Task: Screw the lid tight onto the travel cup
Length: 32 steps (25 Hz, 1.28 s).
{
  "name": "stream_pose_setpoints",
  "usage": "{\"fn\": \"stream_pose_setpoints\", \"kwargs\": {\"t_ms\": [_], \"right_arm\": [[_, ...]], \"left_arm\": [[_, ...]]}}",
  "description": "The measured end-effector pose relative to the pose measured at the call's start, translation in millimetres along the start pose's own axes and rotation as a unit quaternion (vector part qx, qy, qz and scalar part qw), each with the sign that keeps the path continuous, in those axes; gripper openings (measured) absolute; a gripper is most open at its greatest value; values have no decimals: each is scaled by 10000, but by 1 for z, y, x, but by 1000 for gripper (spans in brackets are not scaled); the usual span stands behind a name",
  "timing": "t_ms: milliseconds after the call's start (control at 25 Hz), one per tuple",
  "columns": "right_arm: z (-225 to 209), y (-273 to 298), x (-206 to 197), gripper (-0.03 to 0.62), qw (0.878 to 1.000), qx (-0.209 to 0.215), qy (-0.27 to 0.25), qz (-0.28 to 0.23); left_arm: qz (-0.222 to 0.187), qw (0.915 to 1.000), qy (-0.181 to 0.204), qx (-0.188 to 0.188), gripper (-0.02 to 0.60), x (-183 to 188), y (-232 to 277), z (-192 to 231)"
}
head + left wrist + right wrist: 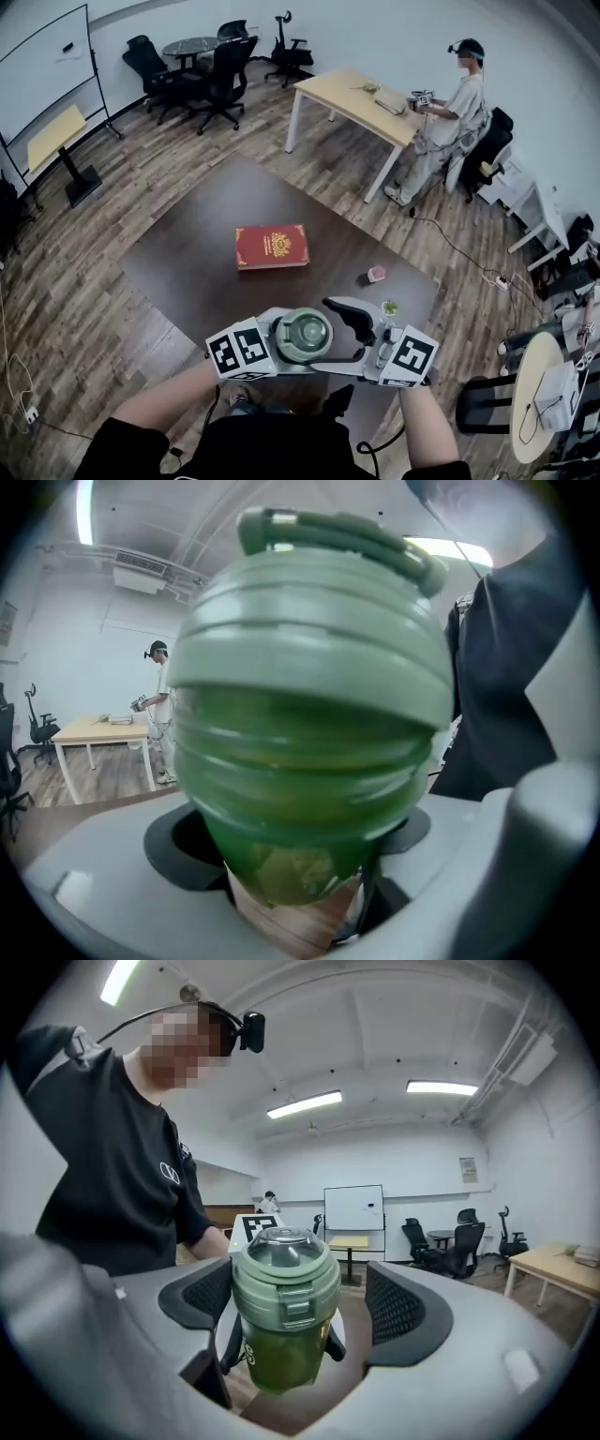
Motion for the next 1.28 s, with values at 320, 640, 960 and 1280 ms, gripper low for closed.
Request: {"fn": "stream_pose_setpoints", "kwargs": {"t_ms": [320,640,960,1280], "right_arm": [[11,12,2,378,9975,-597,152,-339],[39,33,4,376,9273,-3611,356,-921],[40,31,-1,379,9367,-3363,74,-969],[16,16,4,382,9949,-984,15,-226]], "left_arm": [[-37,9997,-9,222,413,-1,-7,9],[-228,9988,-185,382,413,3,-7,19],[-168,9992,-206,310,413,1,-8,18],[18,9998,-52,201,411,1,-14,10]]}}
Point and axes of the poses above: the fingertips, and each gripper's own axes: y forward along the fingers, z to its left, x out of its top, the point moved 6 cm from there along -y, backward along the fingers, and after that the axes turned 7 degrees about y, right-handed, at the moved point
